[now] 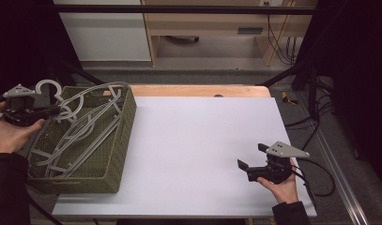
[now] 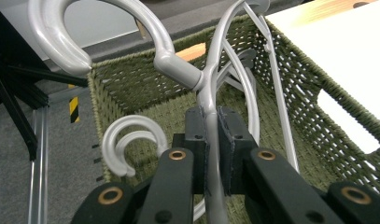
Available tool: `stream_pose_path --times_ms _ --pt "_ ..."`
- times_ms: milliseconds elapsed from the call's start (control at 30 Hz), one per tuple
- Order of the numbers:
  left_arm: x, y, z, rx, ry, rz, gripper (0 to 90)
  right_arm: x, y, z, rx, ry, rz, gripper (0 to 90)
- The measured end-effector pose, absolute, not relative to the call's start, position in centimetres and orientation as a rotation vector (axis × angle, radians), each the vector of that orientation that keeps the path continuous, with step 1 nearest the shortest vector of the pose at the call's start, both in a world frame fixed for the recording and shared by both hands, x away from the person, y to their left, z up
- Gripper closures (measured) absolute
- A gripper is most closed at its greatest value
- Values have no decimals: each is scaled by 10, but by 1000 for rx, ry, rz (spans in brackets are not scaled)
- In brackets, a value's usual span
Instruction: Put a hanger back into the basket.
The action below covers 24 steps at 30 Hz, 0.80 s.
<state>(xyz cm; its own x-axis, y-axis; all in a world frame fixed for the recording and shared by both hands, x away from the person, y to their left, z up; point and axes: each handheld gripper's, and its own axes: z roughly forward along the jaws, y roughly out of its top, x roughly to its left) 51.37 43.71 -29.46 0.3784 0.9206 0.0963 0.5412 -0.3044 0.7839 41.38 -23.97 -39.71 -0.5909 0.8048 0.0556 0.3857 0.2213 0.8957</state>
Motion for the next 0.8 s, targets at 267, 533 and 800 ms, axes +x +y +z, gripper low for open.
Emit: stream_pose_path --times_ms 267,533,800 --pt "517 440 -304 2003 1262 716 831 414 -240 -397 1103 2080 1332 42" --pt "520 439 -317 2041 1246 708 831 414 -239 -398 1103 2080 1332 42" --pt "523 436 -315 2067 1218 729 831 415 -239 -399 1103 2083 1327 42"
